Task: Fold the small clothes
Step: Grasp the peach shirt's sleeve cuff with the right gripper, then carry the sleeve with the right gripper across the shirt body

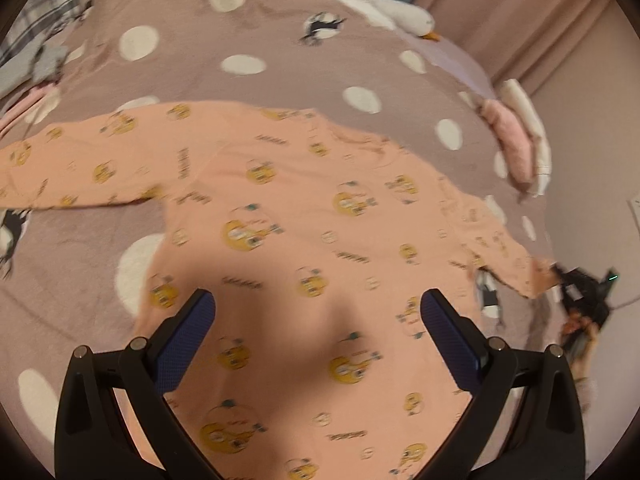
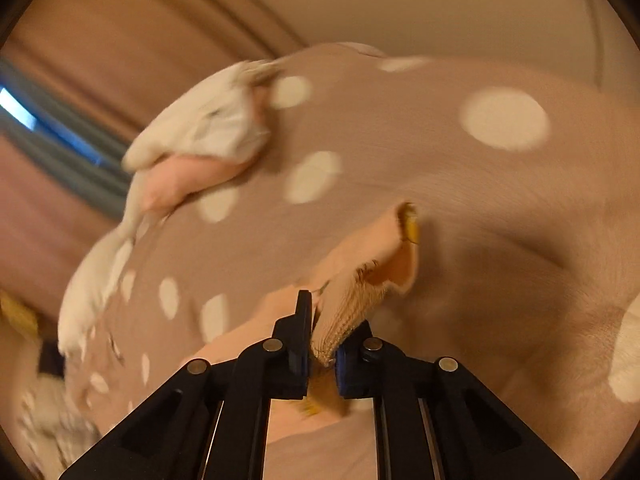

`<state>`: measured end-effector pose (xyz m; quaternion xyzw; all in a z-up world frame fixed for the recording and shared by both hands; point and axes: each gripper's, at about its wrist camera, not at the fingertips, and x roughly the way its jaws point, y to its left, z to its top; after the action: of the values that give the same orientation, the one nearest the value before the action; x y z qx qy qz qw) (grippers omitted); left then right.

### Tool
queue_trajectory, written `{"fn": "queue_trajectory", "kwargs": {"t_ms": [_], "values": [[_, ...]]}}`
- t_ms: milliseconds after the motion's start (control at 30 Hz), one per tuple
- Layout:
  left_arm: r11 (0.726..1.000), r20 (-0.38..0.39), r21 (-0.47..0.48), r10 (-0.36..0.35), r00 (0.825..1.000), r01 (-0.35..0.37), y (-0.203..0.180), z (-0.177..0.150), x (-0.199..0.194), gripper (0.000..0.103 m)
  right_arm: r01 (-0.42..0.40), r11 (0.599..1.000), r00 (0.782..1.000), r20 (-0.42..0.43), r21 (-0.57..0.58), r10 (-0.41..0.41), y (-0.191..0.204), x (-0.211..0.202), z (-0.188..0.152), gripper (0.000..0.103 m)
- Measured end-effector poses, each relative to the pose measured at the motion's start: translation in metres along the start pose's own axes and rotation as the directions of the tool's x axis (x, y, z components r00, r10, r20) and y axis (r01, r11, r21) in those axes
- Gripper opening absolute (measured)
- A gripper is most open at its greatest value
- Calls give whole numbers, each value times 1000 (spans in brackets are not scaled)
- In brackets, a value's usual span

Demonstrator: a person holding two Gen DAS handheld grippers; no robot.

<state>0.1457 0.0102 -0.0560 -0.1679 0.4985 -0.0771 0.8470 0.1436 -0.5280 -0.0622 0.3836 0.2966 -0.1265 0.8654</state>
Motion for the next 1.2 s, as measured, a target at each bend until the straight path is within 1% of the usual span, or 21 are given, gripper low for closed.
{"fn": "queue_trajectory", "kwargs": {"t_ms": [100, 167, 300, 333, 400, 433, 500, 533, 600, 633, 700, 733, 767, 800, 833, 867, 967, 1033, 1133, 1200], "values": [[1000, -30, -24, 0, 1000, 0, 13, -6, -1, 102, -14, 993, 1000, 4, -120, 14, 46, -9, -2, 11], [999, -41, -36, 1, 999, -2, 22, -9, -4, 102, -23, 975, 1000, 6, -220, 25, 87, -15, -8, 11], [998, -35, -66, -5, 999, 3, 39, -15, -15, 102, -69, 932, 998, -11, -356, 70, 156, -21, -28, 11], [997, -31, -76, -7, 999, 5, 45, -16, -18, 102, -87, 915, 996, -16, -394, 88, 178, -22, -37, 11], [996, -24, -89, -7, 1000, 4, 55, -17, -25, 102, -122, 887, 992, -37, -446, 118, 208, -23, -53, 11], [995, -18, -97, -4, 1000, 3, 61, -18, -28, 102, -138, 866, 990, -50, -481, 130, 229, -21, -65, 11], [994, -6, -113, 3, 1000, -3, 72, -18, -35, 102, -160, 832, 987, -74, -531, 143, 257, -16, -84, 11], [993, -2, -121, 4, 1000, -4, 76, -18, -37, 103, -175, 804, 984, -92, -568, 149, 275, -12, -99, 11], [989, 6, -146, 8, 1000, -7, 89, -18, -42, 102, -184, 756, 983, -113, -628, 146, 298, -7, -123, 11], [988, 9, -154, 10, 1000, -9, 94, -18, -43, 102, -184, 720, 983, -124, -670, 136, 313, -1, -142, 11], [984, 13, -176, 17, 1000, -14, 105, -18, -46, 103, -186, 666, 983, -145, -722, 116, 330, 9, -172, 11], [982, 12, -186, 21, 1000, -19, 110, -18, -47, 102, -182, 629, 983, -155, -756, 98, 340, 17, -191, 11], [981, 11, -195, 25, 1000, -22, 115, -19, -47, 103, -181, 603, 983, -163, -777, 86, 347, 22, -206, 11], [979, 11, -201, 29, 1000, -26, 119, -19, -48, 103, -184, 577, 982, -174, -796, 73, 351, 27, -221, 11], [978, 10, -207, 34, 999, -31, 122, -20, -48, 103, -183, 539, 982, -182, -822, 54, 357, 35, -241, 11], [976, 10, -213, 38, 999, -35, 126, -20, -48, 103, -181, 511, 981, -187, -840, 40, 360, 41, -256, 11], [973, 11, -229, 46, 999, -42, 135, -20, -49, 103, -190, 438, 978, -208, -879, 7, 369, 54, -299, 11], [970, 12, -239, 50, 999, -46, 139, -20, -50, 103, -198, 402, 976, -219, -894, -5, 373, 58, -322, 11], [967, 12, -250, 56, 998, -51, 145, -19, -50, 103, -219, 387, 970, -244, -896, -17, 371, 65, -342, 11], [965, 12, -256, 54, 998, -50, 148, -19, -51, 103, -220, 380, 966, -254, -899, -42, 369, 70, -352, 11]]}}
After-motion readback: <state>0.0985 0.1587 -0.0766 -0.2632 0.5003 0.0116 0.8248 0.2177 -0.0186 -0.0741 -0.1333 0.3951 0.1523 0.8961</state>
